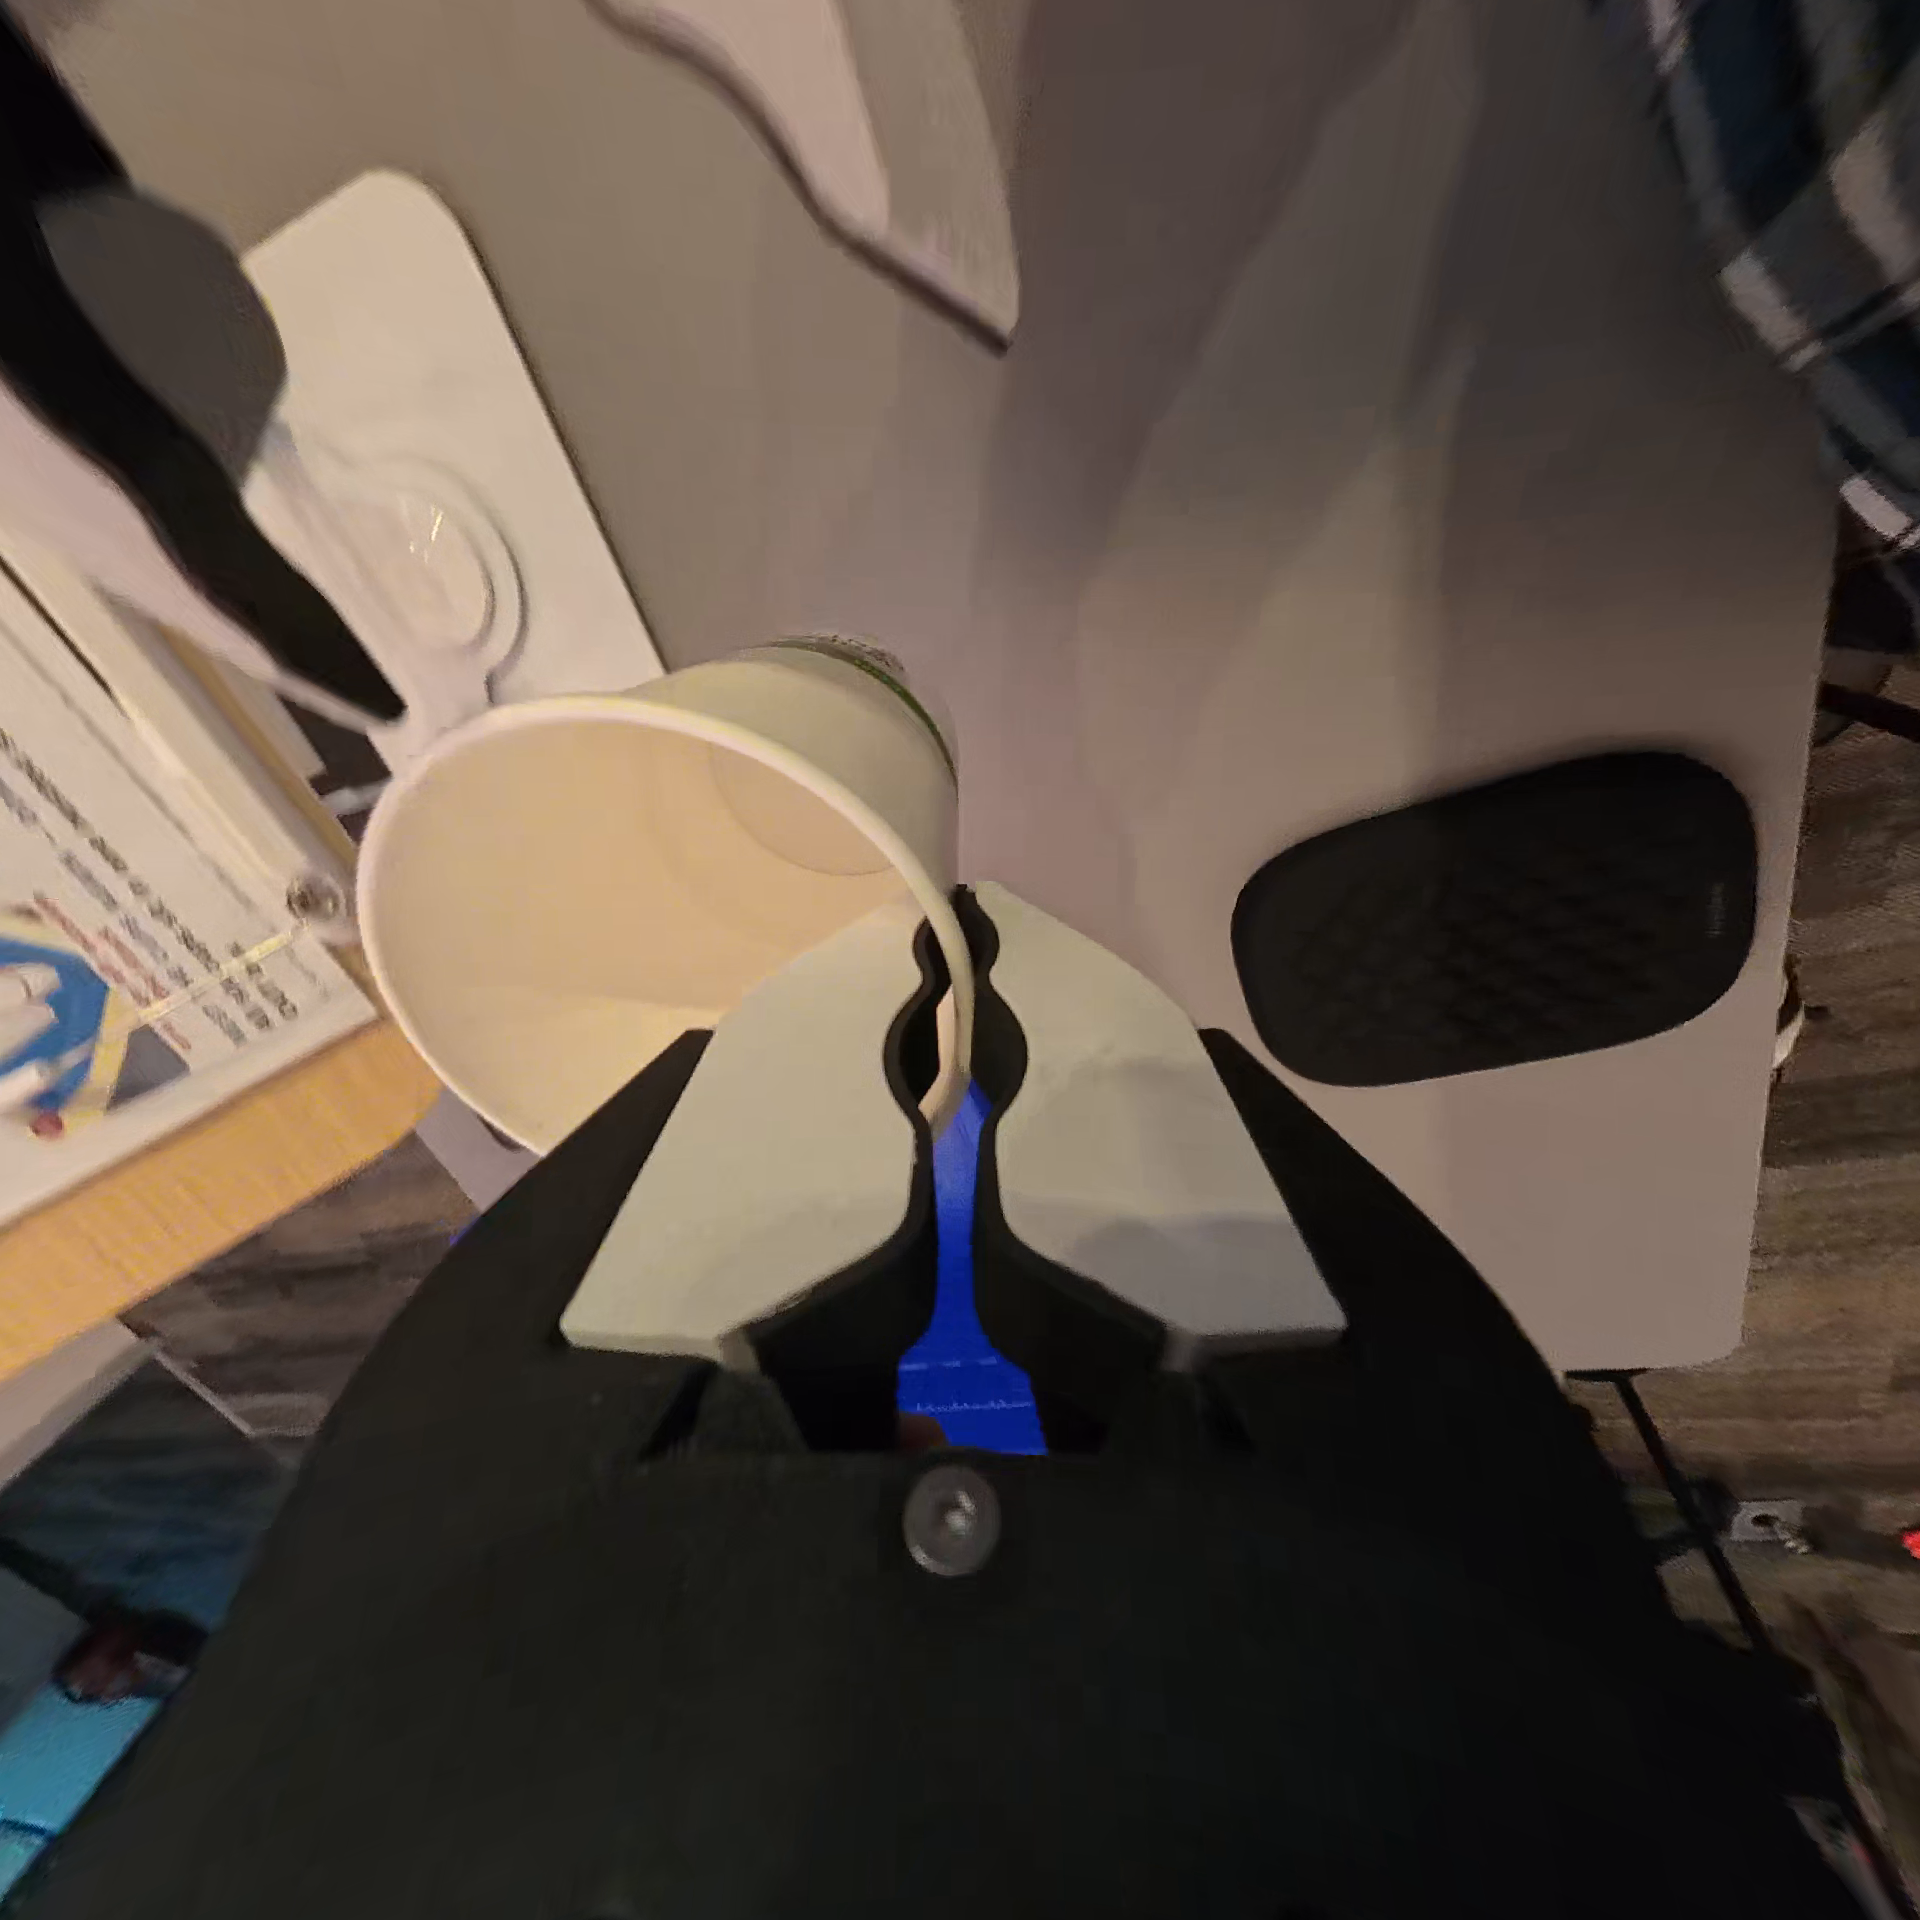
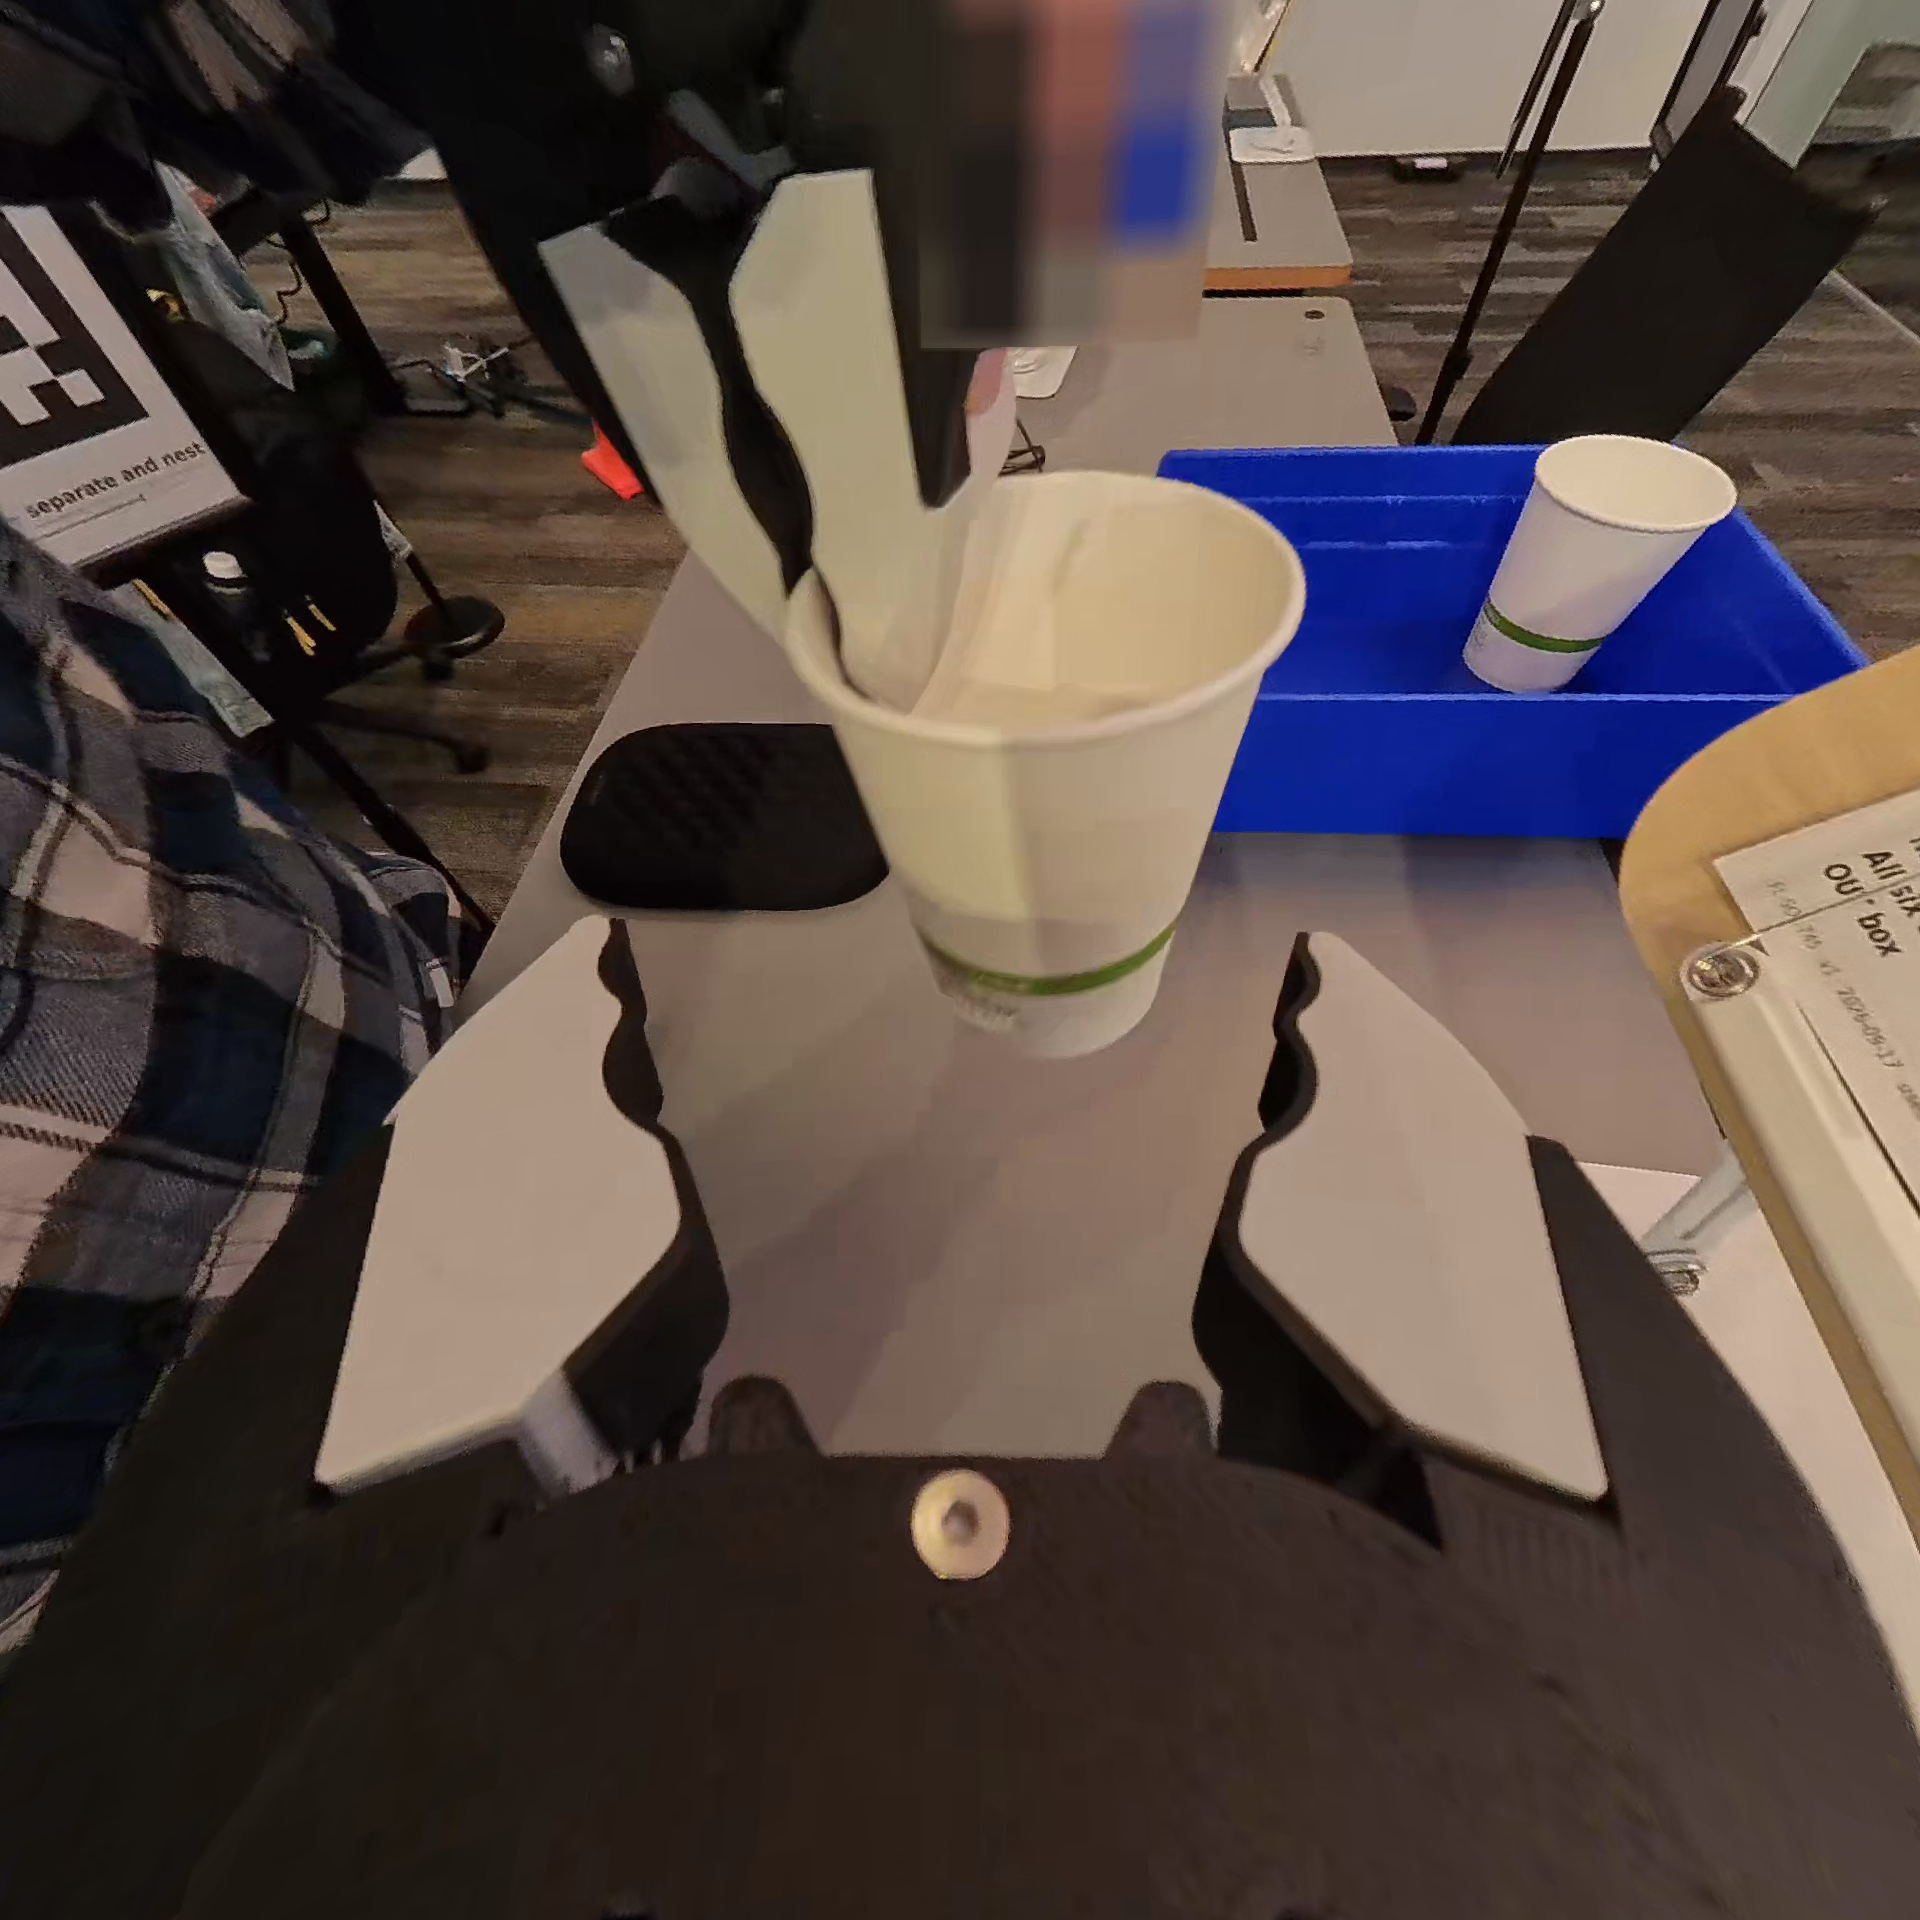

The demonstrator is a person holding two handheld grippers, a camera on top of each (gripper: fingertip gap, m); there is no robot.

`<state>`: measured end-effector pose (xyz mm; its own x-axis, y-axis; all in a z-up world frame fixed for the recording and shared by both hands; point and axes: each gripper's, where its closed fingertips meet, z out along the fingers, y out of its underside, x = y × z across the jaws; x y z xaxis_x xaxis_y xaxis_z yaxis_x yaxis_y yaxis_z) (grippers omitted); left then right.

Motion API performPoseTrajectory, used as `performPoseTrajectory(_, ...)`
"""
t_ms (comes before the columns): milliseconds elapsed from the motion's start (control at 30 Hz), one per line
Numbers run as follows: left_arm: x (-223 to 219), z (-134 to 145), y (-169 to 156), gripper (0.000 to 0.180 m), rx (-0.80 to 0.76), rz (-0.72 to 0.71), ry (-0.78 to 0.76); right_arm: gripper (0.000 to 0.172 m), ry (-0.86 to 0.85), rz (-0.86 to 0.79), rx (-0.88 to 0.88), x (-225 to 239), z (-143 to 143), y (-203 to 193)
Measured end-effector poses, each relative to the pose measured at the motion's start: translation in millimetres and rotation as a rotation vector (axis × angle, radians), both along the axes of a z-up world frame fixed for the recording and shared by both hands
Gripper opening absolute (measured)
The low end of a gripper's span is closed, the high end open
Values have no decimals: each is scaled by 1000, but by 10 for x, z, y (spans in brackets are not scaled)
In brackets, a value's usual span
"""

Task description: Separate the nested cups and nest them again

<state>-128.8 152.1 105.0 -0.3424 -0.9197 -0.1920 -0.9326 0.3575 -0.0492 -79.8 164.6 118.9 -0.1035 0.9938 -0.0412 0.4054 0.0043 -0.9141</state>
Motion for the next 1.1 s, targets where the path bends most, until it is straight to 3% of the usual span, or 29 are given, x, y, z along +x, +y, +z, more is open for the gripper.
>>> performPoseTrajectory(33,62,5,-18,0,-3,-22,-1,116,2,3,-1,-8,-5,-3)
performPoseTrajectory(500,594,-7,-129,0,-72,-206,-37,119,44,34,-66,18,-60,-33)
performPoseTrajectory(1100,633,-28,-144,1,-96,-212,-43,106,10,87,-61,25,-128,-84)
